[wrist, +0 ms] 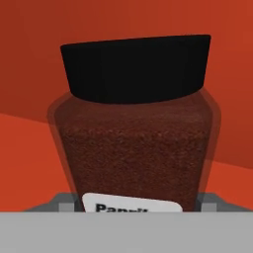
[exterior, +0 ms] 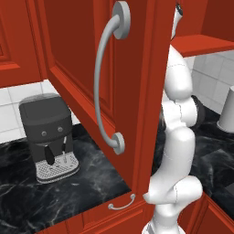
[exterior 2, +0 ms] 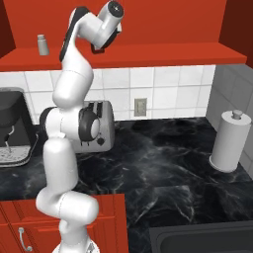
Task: Collect the paprika, ketchup, and shaker from the cabinet and place them next to the stove.
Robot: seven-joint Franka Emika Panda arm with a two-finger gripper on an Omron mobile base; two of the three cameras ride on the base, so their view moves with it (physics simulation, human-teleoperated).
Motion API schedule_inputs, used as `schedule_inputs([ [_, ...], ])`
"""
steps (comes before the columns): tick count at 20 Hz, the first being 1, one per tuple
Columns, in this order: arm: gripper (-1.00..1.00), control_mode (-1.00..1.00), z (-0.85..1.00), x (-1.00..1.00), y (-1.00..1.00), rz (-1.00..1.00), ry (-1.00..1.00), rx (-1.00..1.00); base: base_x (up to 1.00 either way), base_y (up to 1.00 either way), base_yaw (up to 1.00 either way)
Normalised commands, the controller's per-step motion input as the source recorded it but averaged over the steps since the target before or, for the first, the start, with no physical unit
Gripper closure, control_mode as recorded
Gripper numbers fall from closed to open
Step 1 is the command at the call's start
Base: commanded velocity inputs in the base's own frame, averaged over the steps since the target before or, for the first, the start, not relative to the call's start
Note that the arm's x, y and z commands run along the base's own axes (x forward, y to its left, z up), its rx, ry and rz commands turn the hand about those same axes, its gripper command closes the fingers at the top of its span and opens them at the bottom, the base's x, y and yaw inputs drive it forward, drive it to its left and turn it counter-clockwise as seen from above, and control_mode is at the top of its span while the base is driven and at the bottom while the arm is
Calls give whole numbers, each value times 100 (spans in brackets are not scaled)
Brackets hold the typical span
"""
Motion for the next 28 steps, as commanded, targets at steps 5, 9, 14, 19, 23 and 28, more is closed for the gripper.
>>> schedule_inputs([
  [5,100,-100,-7,-12,0,1,-2,0,0,0,0],
  [9,100,-100,-15,-38,0,4,-11,0,0,0,0],
  [14,100,-100,-21,-62,-1,8,-13,0,0,0,0],
  [19,100,-100,-38,-89,-1,9,-14,0,0,0,0],
  [23,100,-100,-27,-100,0,10,-19,0,0,0,0],
  [28,100,-100,-15,-100,0,10,-17,0,0,0,0],
])
